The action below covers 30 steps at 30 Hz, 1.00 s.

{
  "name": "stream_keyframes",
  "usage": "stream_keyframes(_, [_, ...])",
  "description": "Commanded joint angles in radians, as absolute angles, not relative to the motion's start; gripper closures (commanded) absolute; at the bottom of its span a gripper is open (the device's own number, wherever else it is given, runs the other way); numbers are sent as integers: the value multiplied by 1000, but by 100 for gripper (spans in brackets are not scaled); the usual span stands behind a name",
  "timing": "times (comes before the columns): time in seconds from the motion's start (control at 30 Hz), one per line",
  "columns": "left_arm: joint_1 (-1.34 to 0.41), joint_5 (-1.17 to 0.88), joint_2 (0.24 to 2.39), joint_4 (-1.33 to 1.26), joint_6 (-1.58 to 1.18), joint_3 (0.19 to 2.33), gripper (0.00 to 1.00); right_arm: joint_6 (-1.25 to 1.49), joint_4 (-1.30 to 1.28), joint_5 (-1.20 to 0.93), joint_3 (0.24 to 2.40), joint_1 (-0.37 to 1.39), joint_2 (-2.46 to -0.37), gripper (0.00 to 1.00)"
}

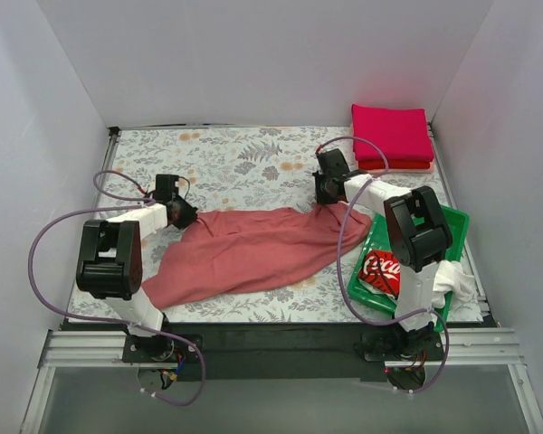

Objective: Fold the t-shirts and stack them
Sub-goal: Flatten the tshirt out

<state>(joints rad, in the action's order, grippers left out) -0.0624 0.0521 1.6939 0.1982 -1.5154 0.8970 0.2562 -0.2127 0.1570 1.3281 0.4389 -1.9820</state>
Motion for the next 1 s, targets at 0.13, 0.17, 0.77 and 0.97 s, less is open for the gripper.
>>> stream_keyframes(0.13, [-74,-29,1364,138,-1473,827,100,218,-212,133,1328,437,-1743,99])
stream_keyframes(0.17, [-75,-28,1271,134,-1470,822,100,204,-207,117,1318,437,-1709,99])
stream_keyframes(0.77, [-83,106,678,265,-1483,1191,100,40,-192,8,1327,439,-956,94])
stream_keyframes(0.97, [-83,57,644,317,-1445,1403,100,8,-251,-93,1491,437,-845,94])
